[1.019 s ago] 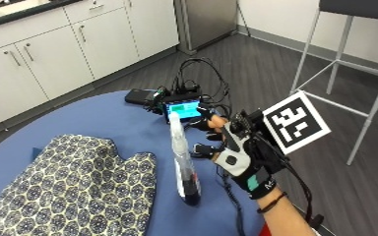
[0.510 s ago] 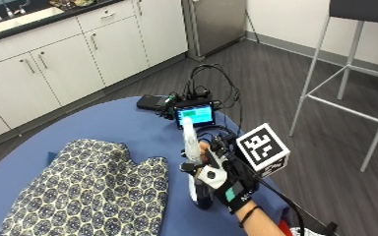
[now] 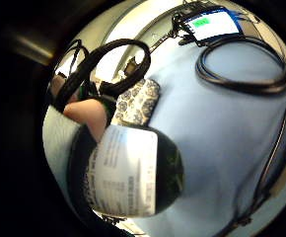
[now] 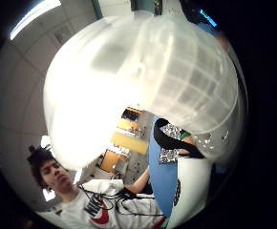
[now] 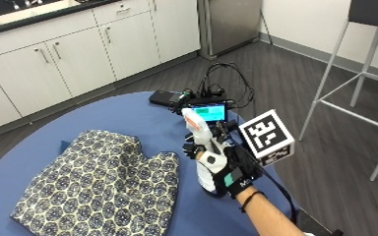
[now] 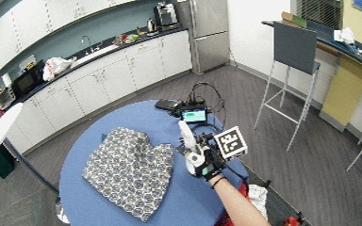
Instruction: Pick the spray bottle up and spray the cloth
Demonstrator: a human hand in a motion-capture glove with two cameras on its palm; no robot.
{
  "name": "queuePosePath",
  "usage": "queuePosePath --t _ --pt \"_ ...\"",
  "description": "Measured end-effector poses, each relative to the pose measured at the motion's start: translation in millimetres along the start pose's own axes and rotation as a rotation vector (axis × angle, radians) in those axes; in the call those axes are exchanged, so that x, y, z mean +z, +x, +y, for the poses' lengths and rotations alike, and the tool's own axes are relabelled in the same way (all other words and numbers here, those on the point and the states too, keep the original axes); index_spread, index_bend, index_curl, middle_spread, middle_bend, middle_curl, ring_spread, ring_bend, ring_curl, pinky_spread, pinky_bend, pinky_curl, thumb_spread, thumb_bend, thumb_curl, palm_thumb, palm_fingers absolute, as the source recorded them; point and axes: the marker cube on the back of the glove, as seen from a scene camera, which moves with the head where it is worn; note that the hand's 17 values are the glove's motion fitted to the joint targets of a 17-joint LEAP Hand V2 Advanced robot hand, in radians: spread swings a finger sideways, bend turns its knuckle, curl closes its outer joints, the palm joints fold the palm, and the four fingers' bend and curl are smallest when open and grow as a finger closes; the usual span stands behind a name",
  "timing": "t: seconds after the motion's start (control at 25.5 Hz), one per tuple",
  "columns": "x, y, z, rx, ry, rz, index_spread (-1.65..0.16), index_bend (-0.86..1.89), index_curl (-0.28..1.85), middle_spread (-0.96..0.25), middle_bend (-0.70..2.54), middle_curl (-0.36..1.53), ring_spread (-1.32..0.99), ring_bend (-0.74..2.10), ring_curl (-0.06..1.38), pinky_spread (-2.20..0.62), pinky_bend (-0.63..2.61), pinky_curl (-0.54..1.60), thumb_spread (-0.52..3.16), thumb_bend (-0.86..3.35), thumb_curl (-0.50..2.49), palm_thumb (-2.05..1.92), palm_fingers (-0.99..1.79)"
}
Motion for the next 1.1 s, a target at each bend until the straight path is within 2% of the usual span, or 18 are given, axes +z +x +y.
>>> queuePosePath --t 0.31,0.67,0.82,1.1 --pt "13 -68 -61 -0.036 -0.328 0.108 -0.24 0.10 0.20 -0.09 0.47 0.44 -0.09 0.61 0.41 0.03 0.50 0.30 0.96 0.02 0.46 0.86 1.20" --pt "76 -85 -86 0.119 -0.731 0.385 -0.21 0.12 0.23 -0.09 0.53 0.46 -0.09 0.65 0.42 -0.03 0.49 0.31 0.97 -0.02 0.48 0.83 1.25" --pt "97 -76 -82 0.152 -0.820 0.485 -0.20 0.12 0.24 -0.08 0.55 0.47 -0.09 0.66 0.43 -0.04 0.50 0.32 0.99 -0.03 0.49 0.81 1.25" --pt "101 -67 -79 0.190 -0.880 0.554 -0.19 0.13 0.26 -0.07 0.56 0.47 -0.09 0.68 0.43 -0.05 0.49 0.32 1.03 -0.02 0.49 0.80 1.25"
